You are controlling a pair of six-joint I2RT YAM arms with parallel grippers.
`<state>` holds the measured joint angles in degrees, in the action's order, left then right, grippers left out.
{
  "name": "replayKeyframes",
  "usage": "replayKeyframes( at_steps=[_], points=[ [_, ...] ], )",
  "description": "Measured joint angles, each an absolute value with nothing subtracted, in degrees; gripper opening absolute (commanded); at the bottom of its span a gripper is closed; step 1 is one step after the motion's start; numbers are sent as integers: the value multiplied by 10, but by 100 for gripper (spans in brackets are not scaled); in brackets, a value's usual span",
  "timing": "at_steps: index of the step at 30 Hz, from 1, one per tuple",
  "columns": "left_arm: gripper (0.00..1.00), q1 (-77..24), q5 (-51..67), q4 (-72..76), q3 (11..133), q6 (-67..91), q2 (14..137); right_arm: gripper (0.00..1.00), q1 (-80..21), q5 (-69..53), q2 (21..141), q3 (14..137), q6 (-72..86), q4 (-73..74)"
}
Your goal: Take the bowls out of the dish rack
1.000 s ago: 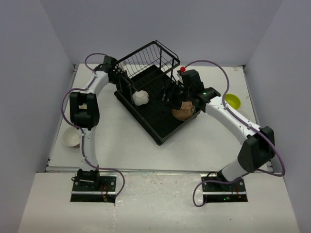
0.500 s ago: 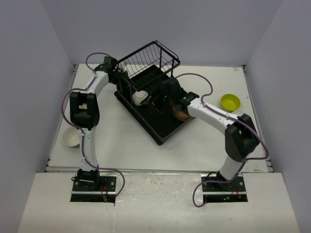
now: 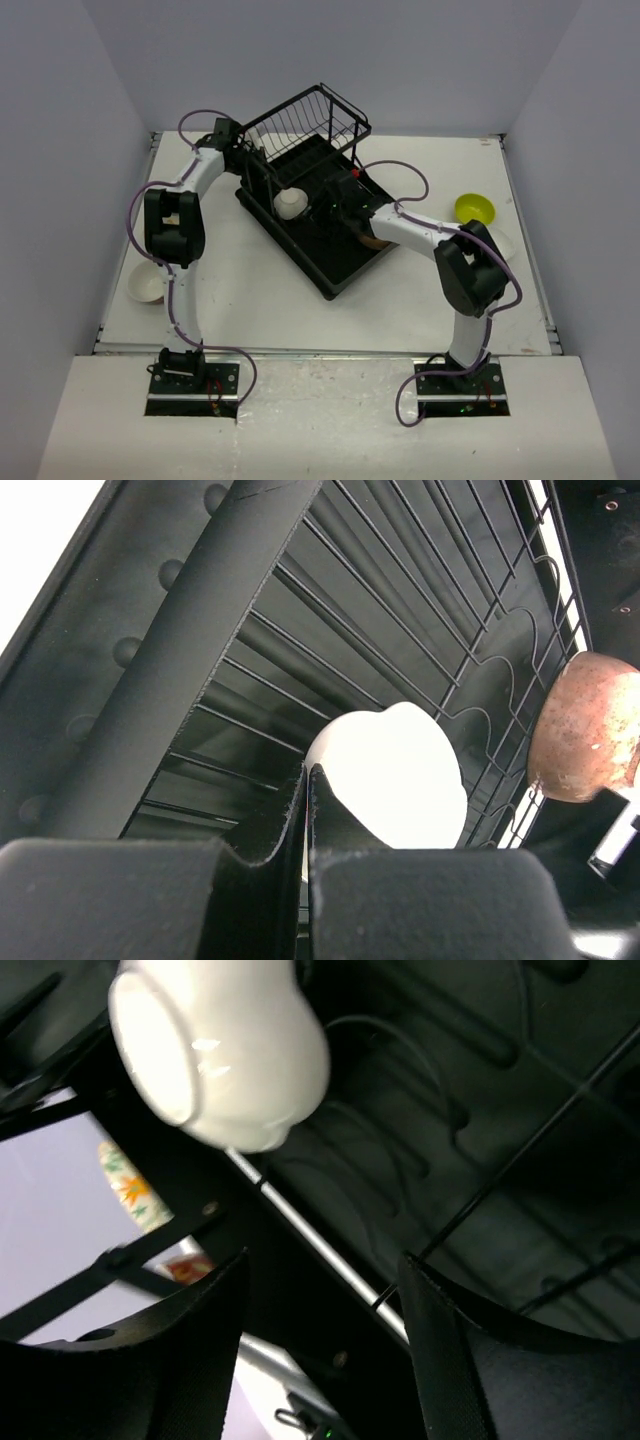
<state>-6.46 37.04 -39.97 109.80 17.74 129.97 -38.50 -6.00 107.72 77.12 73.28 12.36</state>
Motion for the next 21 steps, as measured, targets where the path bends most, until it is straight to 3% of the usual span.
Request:
replayKeyframes(
  at_steps=[21],
  points=[
    [0,-65,376,-400,1098,169,1300,63,-377,-10,1116,823,675,128]
  ],
)
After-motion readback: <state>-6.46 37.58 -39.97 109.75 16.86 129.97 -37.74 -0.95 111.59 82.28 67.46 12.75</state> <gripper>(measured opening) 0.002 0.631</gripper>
